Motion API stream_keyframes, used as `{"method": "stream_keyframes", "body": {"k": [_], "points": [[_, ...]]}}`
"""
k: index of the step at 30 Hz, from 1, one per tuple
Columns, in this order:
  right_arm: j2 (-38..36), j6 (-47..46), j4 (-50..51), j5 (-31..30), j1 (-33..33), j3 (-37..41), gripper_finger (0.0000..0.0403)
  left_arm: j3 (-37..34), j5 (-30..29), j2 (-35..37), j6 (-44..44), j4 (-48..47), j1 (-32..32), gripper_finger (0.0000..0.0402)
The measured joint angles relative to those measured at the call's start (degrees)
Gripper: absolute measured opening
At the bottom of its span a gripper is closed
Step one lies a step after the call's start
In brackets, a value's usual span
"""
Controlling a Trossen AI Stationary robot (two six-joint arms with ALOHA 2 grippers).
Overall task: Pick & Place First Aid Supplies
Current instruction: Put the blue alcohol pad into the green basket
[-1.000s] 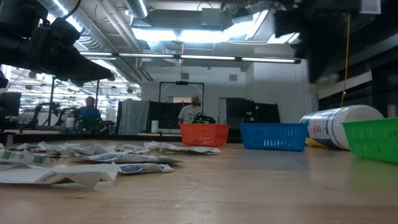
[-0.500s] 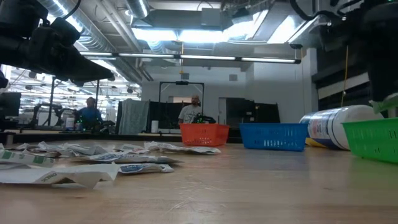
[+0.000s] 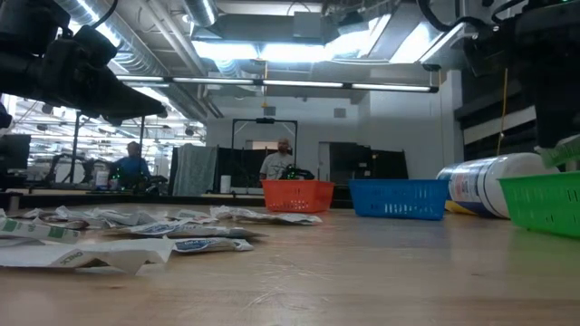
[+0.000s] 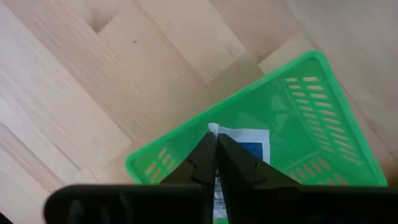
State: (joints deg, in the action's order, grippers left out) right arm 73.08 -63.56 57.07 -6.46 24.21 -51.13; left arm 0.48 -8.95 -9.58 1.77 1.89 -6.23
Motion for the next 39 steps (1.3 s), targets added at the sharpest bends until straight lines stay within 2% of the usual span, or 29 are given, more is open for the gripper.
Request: {"method": "stream_keyframes", "body": {"k": [19,26,39], "points": [[0.0,-0.78,-0.67,0.0,-0.02,-0.02,0.0023,0.0,0.0,0.0,-0.01,0.0,0.0,0.0091],[0.02,-4.59,-0.68,0.5,-0.04,-0.04,0.0024,0.01,0.02,0.0,-0.01,0.0,-0.01,0.0092],[0.02,-3.24,-0.91,0.66,-0.02,-0.04,0.0024,0.0,0.01,0.01,0.0,0.0,0.01,0.0091]]}}
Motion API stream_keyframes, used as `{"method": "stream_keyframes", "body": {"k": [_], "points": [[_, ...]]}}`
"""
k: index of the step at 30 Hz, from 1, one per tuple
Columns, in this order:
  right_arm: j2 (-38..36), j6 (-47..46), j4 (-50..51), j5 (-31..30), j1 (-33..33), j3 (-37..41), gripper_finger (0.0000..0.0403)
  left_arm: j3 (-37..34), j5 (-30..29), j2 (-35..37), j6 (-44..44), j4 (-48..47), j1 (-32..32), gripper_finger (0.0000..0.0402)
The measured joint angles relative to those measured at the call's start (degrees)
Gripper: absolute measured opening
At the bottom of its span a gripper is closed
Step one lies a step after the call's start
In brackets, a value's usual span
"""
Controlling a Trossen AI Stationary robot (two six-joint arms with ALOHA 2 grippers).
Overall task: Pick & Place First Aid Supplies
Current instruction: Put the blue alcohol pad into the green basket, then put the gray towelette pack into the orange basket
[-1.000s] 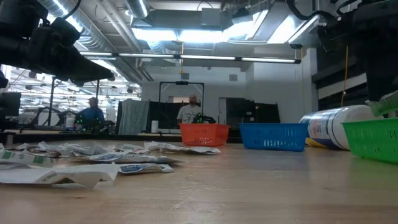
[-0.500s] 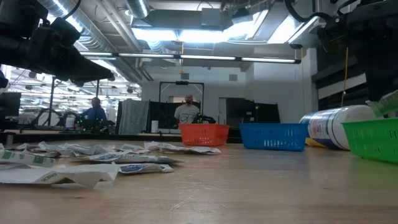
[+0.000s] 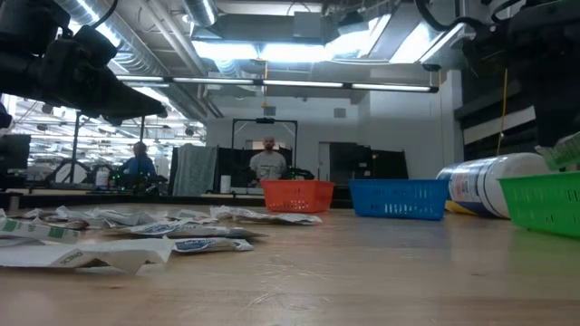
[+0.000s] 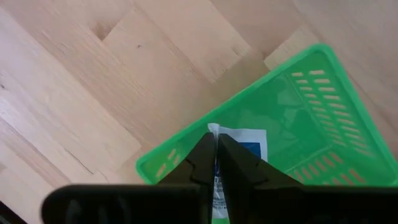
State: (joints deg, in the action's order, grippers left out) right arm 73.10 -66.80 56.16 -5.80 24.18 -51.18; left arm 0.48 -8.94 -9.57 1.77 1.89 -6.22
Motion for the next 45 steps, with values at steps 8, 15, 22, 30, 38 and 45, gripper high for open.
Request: {"method": "stream_keyframes", "body": {"k": [8,15,22,30,38,45], "points": [[0.0,7.26,-2.73,-0.19,0.0,-0.02,0.0114,-0.01,-0.01,-0.01,-0.01,0.0,0.0,0.0092],[0.0,9.1,-3.29,-1.66,-0.17,-0.02,0.0216,-0.01,0.01,-0.01,-0.01,0.0,0.0,0.0093],[0.0,17.23,-15.58,-5.29,-3.24,-0.02,0.0234,-0.01,0.01,0.0,-0.01,0.0,0.0,0.009],[0.87,38.12,-32.66,-5.34,-8.58,-0.02,0.0234,-0.01,0.01,-0.01,-0.01,0.02,0.0,0.0095],[8.02,48.75,-41.14,-5.37,-12.78,-0.02,0.0234,0.0,0.01,-0.01,0.01,0.0,-0.01,0.0093],[16.05,56.75,-46.74,-10.56,-14.0,-0.02,0.0234,0.01,0.01,0.01,0.01,0.0,0.0,0.0094]]}}
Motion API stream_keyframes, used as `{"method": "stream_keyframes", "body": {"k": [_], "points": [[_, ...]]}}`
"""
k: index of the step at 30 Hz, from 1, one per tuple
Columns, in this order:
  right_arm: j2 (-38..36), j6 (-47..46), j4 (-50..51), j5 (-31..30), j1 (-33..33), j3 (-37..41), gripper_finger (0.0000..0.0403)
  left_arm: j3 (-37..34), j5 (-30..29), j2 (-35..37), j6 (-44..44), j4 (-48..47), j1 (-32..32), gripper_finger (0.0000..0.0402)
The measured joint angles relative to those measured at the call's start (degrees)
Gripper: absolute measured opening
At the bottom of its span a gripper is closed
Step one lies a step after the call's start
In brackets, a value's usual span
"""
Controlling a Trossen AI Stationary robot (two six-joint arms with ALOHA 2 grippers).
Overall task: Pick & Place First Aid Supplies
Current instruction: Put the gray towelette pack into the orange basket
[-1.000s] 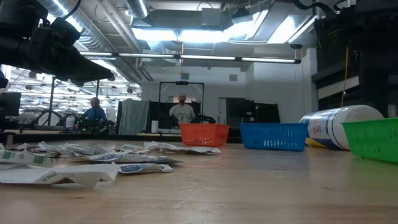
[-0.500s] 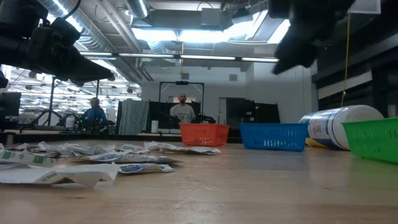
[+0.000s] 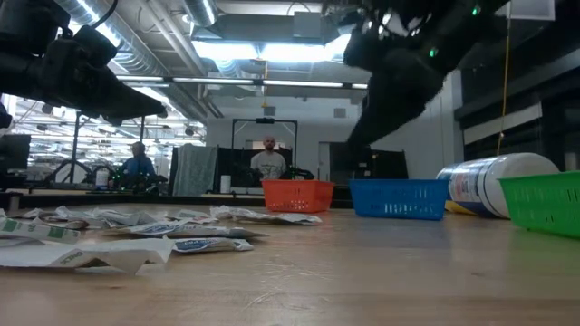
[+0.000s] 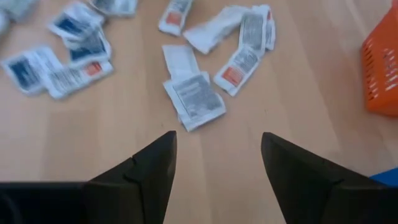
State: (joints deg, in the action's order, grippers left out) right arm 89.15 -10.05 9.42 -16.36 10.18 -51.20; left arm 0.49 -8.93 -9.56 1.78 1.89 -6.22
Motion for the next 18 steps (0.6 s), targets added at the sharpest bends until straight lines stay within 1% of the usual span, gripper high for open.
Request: {"method": "stream_keyframes", "body": {"k": [3,7,9,11,15,18], "points": [[2.38,-0.54,-0.12,-0.09,-0.18,0.0,0.0234,-0.01,0.0,-0.01,-0.02,0.01,0.0,0.0092],[5.15,-6.36,-2.59,-0.09,-0.29,0.0,0.0234,-0.02,0.0,-0.01,-0.02,0.01,0.0,0.0091],[6.18,-7.45,-4.16,-0.11,-0.29,0.0,0.0234,-0.02,0.0,0.0,-0.02,0.0,0.0,0.0091],[6.99,-7.04,-5.96,-0.1,-0.29,0.0,0.0234,0.0,0.0,0.0,-0.02,0.0,0.0,0.009],[7.31,-2.38,-8.45,-0.12,-0.29,-0.06,0.0234,-0.02,0.0,0.0,-0.01,0.0,-0.02,0.0093],[7.31,1.09,-7.62,-0.11,-0.29,-0.68,0.0234,-0.02,0.0,-0.02,-0.02,0.0,-0.01,0.0092]]}}
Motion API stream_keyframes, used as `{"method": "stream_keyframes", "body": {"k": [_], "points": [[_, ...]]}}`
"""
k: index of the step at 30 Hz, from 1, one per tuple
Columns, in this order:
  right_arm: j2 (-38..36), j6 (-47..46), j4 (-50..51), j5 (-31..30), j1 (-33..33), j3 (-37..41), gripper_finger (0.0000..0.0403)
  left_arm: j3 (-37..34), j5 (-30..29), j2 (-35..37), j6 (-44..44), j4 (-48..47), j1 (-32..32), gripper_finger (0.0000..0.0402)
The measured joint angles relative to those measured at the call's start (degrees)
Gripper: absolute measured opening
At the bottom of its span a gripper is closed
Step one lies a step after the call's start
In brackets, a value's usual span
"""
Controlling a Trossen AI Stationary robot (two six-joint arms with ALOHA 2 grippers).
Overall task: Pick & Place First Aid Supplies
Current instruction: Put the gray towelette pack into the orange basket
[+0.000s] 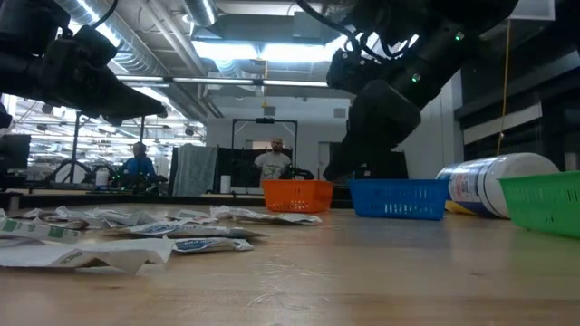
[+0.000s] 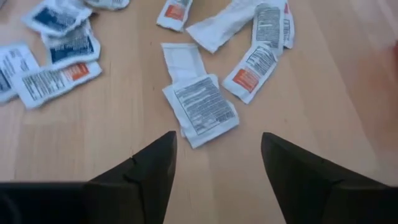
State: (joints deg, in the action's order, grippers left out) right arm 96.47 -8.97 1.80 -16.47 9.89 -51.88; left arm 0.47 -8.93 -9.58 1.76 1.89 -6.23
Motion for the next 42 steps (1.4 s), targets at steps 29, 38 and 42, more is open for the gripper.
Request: {"method": "stream_keyframes", "body": {"k": [29,38,42], "points": [[8.09,24.86,-7.42,-2.76,0.72,-1.23,0.0228,0.0,0.0,0.01,0.01,0.01,0.01,0.0092],[9.41,35.6,-5.96,-0.74,0.23,-1.25,0.018,0.01,-0.07,0.01,0.01,0.0,0.01,0.0091],[11.16,39.95,-9.08,-1.13,0.07,-1.29,0.0164,0.02,-0.07,0.02,0.0,0.0,0.01,0.0093]]}}
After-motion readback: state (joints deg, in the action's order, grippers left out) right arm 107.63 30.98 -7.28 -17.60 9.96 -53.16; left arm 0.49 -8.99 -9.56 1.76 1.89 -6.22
